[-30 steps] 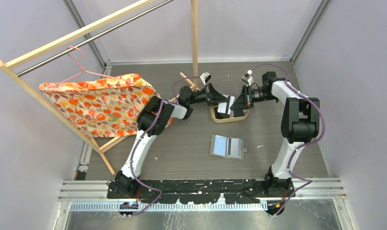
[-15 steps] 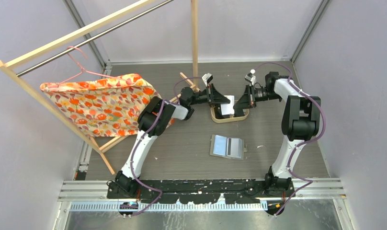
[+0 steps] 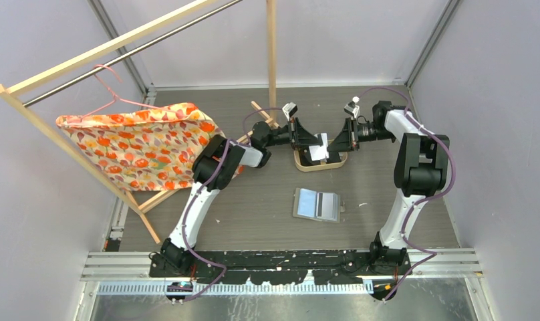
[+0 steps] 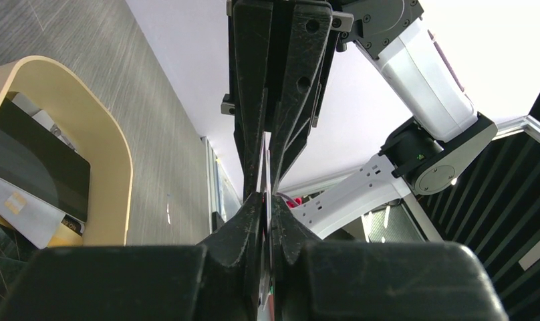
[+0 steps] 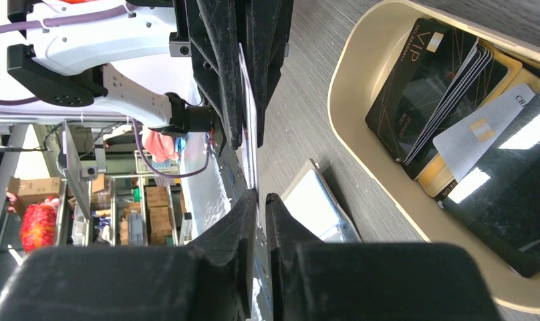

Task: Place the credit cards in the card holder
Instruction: Place the credit card in the storage box.

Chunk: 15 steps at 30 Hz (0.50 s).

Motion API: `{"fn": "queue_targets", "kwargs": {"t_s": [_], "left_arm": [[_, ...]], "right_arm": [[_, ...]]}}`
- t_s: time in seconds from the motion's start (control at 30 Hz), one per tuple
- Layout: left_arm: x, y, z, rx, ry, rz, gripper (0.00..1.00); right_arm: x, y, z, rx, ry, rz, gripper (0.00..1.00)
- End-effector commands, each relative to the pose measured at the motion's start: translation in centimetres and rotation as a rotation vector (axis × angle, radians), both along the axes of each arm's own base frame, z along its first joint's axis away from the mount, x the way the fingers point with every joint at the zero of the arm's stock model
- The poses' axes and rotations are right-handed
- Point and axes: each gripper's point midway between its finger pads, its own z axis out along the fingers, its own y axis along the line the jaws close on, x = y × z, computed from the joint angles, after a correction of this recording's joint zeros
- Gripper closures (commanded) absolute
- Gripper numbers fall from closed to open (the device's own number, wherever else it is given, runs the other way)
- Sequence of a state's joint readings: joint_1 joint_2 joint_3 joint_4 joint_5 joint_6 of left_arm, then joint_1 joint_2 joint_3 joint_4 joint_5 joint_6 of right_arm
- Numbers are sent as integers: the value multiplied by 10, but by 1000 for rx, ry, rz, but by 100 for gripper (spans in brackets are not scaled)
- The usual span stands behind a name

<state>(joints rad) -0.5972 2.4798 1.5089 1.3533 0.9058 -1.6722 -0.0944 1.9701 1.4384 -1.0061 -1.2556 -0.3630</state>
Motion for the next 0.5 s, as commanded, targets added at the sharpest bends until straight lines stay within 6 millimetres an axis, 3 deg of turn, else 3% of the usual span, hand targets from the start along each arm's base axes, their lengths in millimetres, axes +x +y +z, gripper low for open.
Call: {"fn": "queue_targets", "kwargs": {"t_s": [0.0,0.13,0.47], "left_arm": [[-6,4,21,-45,-97,-18,91],[-9,3,19,-22,-117,-19,92],[-18,-5,21,-21,-143,-58,92]], "right_arm": [[5,-5,17,-6,-77,6,80],[6,-5,22,11,-76,4,65],[13,0,23,21,-29,-25,63]]}}
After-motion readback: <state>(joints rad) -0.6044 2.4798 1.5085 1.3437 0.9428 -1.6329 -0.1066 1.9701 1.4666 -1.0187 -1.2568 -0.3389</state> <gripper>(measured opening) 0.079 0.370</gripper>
